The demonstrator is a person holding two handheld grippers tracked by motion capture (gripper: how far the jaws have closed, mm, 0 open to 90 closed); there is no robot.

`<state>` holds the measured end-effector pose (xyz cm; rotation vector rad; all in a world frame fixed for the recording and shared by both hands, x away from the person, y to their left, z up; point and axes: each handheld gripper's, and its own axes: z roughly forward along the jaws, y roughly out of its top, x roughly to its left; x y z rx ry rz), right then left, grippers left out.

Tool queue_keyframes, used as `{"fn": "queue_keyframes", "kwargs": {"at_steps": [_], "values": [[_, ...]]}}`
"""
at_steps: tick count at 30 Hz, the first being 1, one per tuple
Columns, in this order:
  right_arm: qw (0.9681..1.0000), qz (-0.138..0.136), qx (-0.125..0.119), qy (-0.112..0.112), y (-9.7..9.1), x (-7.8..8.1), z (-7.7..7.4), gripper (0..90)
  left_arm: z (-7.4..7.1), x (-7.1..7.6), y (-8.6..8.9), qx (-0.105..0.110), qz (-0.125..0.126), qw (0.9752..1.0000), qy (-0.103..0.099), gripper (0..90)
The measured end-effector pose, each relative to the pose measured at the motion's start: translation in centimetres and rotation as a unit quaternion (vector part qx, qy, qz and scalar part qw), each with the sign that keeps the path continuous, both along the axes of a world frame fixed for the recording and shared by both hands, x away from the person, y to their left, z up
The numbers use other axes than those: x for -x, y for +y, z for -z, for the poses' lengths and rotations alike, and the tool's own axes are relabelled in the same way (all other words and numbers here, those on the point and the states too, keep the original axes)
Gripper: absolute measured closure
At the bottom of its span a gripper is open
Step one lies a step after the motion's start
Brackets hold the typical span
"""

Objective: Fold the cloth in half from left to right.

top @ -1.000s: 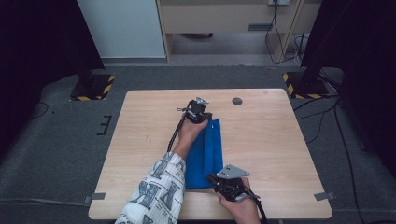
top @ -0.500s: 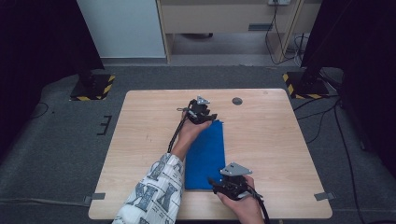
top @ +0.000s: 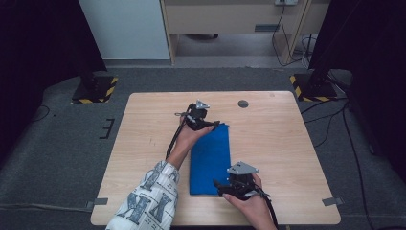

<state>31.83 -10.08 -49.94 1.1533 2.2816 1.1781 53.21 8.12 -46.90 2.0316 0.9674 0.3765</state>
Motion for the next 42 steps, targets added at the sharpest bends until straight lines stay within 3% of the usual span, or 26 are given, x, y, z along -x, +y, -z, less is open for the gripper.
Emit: {"fn": "queue_keyframes", "kwargs": {"at_steps": [9,15,20,24,30,32,37,42], "values": [[0.9998,-0.012,0.012,-0.008,0.3,-1.4,-0.1,13.9,-0.6,1.5,1.4,-0.016,-0.001,0.9998,-0.008,16.4],[0.9996,-0.018,0.017,-0.016,0.2,-2.2,-0.1,12.0,-1.4,3.6,2.7,-0.024,0.002,0.9997,-0.008,13.1],[0.9994,-0.020,0.020,-0.022,-0.2,-2.3,-0.2,10.8,-1.8,4.9,3.7,-0.016,0.008,0.9998,-0.005,9.6],[0.9994,-0.019,0.018,-0.022,-0.4,-2.6,-0.3,9.3,-1.9,6.3,5.0,-0.008,0.015,0.9997,-0.014,8.6],[0.9980,-0.046,0.032,-0.028,0.0,-3.1,0.4,7.5,-1.7,7.8,6.2,0.005,0.014,0.9997,-0.021,8.8],[0.9976,-0.050,0.037,-0.030,0.0,-3.2,0.4,8.1,-1.5,8.0,6.5,0.008,0.015,0.9996,-0.023,8.8],[0.9971,-0.053,0.040,-0.037,0.0,-3.7,0.4,11.6,-0.9,8.2,7.1,-0.010,0.012,0.9995,-0.027,9.8],[0.9971,-0.054,0.041,-0.034,-0.1,-4.1,0.4,13.9,-0.5,8.4,7.5,-0.002,0.006,0.9996,-0.027,10.3]]}}
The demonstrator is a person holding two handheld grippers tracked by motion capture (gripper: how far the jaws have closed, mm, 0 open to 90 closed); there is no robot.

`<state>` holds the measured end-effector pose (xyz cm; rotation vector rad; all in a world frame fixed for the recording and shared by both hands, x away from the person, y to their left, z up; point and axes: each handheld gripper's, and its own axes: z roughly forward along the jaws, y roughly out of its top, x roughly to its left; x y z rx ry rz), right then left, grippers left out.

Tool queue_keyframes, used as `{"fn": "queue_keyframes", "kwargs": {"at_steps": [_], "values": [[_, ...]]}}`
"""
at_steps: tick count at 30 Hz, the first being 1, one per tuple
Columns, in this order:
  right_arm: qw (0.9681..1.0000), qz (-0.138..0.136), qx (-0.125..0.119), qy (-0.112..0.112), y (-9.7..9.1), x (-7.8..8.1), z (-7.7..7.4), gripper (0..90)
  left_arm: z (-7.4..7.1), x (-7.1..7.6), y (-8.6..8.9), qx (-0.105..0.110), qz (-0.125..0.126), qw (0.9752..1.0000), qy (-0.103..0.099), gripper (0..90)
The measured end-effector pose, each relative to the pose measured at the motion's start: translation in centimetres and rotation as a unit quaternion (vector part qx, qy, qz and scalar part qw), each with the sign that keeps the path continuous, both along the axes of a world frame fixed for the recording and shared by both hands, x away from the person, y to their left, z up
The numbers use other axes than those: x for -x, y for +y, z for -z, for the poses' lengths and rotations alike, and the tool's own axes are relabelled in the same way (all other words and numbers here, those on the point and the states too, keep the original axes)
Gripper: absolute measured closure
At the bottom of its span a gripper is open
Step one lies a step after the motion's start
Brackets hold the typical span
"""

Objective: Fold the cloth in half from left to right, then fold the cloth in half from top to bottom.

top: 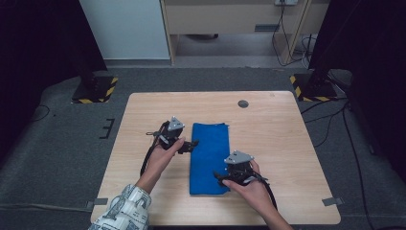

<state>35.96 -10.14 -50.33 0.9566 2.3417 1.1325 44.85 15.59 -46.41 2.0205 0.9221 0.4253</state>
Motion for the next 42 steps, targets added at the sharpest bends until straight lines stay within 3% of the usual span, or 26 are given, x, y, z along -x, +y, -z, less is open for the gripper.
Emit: {"fn": "queue_keyframes", "kwargs": {"at_steps": [15,24,28,32,34,35,37,42], "values": [[1.0000,-0.005,0.004,0.003,-0.6,-3.2,-1.7,20.0,0.8,-0.5,0.1,-0.002,0.005,1.0000,0.004,10.9],[1.0000,-0.005,-0.002,0.007,-1.5,-5.0,-3.2,19.5,0.3,-0.5,0.2,0.005,0.001,1.0000,0.005,10.9],[0.9999,0.002,-0.004,0.012,-1.8,-6.3,-3.7,20.9,0.2,-1.1,0.1,0.006,-0.002,1.0000,0.006,10.9],[0.9999,0.007,0.007,0.009,-1.9,-8.2,-4.2,24.7,0.0,-2.2,-0.2,0.008,-0.010,0.9999,0.006,11.6],[0.9998,0.012,0.013,0.012,-1.9,-9.4,-4.1,27.4,0.1,-3.0,-0.3,0.014,-0.011,0.9997,0.017,12.1],[0.9995,0.016,0.027,0.009,-1.8,-9.9,-4.0,28.7,0.2,-3.3,-0.4,0.017,-0.008,0.9996,0.021,11.9],[0.9988,0.019,0.045,0.002,-1.7,-10.9,-3.7,31.2,0.6,-3.9,-0.6,0.005,-0.007,0.9997,0.023,11.6],[0.9984,0.022,0.052,0.007,-1.7,-12.9,-3.0,35.9,1.4,-4.8,-0.6,0.007,-0.019,0.9996,0.022,14.4]]}}
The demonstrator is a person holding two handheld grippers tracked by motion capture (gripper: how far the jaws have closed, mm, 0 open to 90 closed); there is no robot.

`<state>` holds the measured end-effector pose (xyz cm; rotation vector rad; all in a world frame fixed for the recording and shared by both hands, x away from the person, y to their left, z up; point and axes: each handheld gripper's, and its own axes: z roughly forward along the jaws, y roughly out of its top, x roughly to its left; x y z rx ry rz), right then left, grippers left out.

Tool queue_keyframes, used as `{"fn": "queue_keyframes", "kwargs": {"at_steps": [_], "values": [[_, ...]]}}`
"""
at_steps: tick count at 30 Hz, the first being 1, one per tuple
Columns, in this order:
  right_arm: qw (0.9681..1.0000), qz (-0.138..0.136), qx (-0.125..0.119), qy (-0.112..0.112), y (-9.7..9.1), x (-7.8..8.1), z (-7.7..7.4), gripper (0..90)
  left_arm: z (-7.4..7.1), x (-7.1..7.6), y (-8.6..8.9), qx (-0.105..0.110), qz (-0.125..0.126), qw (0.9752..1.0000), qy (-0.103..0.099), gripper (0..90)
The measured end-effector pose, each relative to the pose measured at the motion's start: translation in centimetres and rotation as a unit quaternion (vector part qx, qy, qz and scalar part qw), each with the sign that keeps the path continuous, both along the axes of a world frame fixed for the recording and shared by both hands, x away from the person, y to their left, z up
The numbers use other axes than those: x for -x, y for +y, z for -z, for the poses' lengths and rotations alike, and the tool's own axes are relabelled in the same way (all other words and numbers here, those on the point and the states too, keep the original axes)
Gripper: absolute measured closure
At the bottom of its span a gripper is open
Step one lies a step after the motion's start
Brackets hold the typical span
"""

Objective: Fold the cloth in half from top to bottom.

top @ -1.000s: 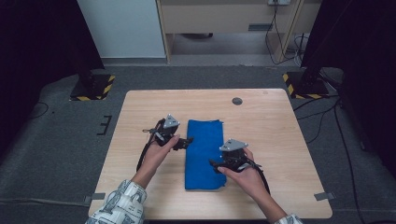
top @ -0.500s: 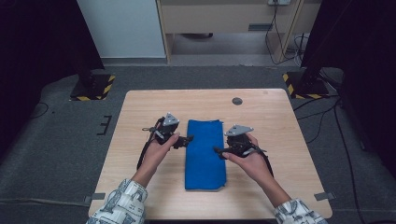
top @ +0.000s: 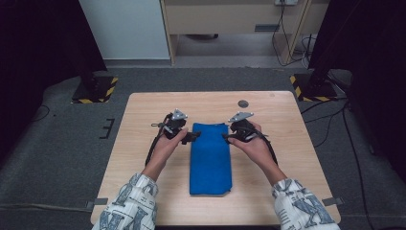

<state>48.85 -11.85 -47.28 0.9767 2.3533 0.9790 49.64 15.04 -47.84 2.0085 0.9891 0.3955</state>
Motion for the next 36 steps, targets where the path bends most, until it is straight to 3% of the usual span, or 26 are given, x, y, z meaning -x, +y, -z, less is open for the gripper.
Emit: {"fn": "queue_keyframes", "kwargs": {"at_steps": [1,7,11,17,20,25,30,32,36], "values": [[0.9999,0.003,0.006,0.008,0.0,-1.1,0.4,40.3,0.1,-0.1,0.1,-0.001,-0.003,1.0000,0.000,15.2],[0.9999,0.001,0.004,0.016,0.0,-2.3,0.4,50.6,0.8,-0.7,0.8,-0.014,-0.011,0.9998,0.001,19.2],[0.9999,0.007,-0.001,0.016,0.3,-3.1,0.7,57.5,1.3,-1.1,1.4,-0.022,-0.021,0.9994,0.013,20.3],[0.9985,0.033,-0.018,0.038,0.6,-4.6,2.5,53.2,1.2,-1.1,1.4,-0.020,-0.029,0.9992,0.015,24.6],[0.9975,0.046,-0.020,0.050,0.8,-5.7,3.2,49.6,1.3,-1.0,0.8,-0.023,-0.020,0.9994,0.016,28.0],[0.9962,0.054,-0.001,0.067,1.4,-6.9,4.1,42.7,1.6,-0.9,0.1,-0.014,-0.021,0.9991,0.034,28.8],[0.9954,0.060,0.003,0.074,1.5,-7.3,4.8,43.2,1.8,-0.6,-0.9,-0.032,-0.005,0.9991,0.029,29.8],[0.9947,0.062,-0.009,0.081,1.4,-7.7,5.2,44.0,1.8,-0.6,-1.0,-0.033,-0.002,0.9991,0.027,29.8],[0.9951,0.053,-0.019,0.081,1.3,-7.8,5.3,53.4,1.9,-0.5,-1.1,-0.037,0.003,0.9989,0.027,30.4]]}}
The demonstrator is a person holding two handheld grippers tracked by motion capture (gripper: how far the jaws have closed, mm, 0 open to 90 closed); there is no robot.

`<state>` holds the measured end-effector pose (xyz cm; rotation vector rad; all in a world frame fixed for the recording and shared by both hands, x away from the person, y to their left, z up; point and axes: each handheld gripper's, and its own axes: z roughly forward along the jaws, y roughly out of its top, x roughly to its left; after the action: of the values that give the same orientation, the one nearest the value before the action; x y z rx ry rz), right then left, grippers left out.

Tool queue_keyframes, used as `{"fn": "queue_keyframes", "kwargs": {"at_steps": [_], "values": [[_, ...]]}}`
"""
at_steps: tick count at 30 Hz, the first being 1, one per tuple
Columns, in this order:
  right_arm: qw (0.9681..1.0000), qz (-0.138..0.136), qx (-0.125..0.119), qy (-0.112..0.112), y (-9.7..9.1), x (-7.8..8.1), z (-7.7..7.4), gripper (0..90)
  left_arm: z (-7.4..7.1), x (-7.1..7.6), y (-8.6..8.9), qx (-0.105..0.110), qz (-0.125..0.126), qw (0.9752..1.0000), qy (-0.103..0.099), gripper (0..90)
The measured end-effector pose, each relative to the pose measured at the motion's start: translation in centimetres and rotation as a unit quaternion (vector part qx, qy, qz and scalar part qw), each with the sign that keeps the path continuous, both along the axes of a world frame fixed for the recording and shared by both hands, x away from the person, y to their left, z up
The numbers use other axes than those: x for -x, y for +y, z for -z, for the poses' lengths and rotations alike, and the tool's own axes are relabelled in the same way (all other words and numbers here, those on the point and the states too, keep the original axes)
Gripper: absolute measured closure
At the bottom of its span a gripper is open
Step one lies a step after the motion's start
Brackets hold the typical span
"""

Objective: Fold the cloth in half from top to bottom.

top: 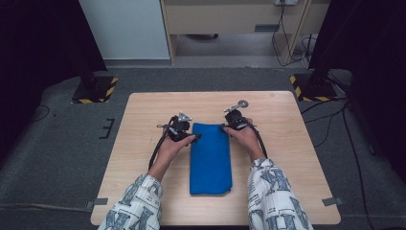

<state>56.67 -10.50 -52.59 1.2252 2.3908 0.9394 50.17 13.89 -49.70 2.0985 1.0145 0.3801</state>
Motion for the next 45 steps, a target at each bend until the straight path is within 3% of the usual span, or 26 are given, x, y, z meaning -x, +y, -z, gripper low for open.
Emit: {"fn": "queue_keyframes", "kwargs": {"at_steps": [6,13,15,18,20,22,26,36,39,45], "values": [[0.9996,-0.026,-0.006,-0.002,0.2,0.5,0.0,71.8,0.2,-0.4,0.3,0.011,-0.013,0.9999,0.000,31.9],[0.9994,-0.030,-0.005,-0.015,0.6,1.2,0.1,82.7,1.2,-1.6,0.6,0.009,-0.027,0.9996,-0.001,32.4],[0.9994,-0.029,-0.001,-0.021,0.7,1.3,0.1,83.5,1.5,-1.9,0.5,0.003,-0.029,0.9996,-0.001,32.7],[0.9993,-0.029,0.005,-0.026,0.9,1.5,0.1,83.7,1.9,-2.3,0.4,0.012,-0.030,0.9994,0.012,32.7],[0.9993,-0.024,0.005,-0.026,0.9,1.5,0.1,83.7,2.1,-2.5,0.2,0.003,-0.029,0.9995,0.007,32.6],[0.9994,-0.022,0.004,-0.027,0.9,1.6,0.2,83.7,2.3,-2.8,0.1,0.006,-0.032,0.9994,0.007,32.6],[0.9993,-0.020,0.004,-0.033,0.9,1.7,0.2,83.6,2.8,-3.2,-0.1,-0.015,-0.035,0.9993,0.004,32.6],[0.9992,-0.015,-0.001,-0.037,0.9,1.9,0.4,84.1,3.6,-3.6,0.1,-0.003,-0.051,0.9986,0.008,34.9],[0.9992,-0.015,-0.006,-0.037,0.8,2.0,0.4,84.9,3.6,-3.6,0.0,-0.009,-0.047,0.9989,0.004,43.1],[0.9993,-0.015,-0.009,-0.033,0.8,2.2,0.3,86.3,3.5,-3.3,-0.7,-0.010,-0.023,0.9997,0.000,68.2]]}}
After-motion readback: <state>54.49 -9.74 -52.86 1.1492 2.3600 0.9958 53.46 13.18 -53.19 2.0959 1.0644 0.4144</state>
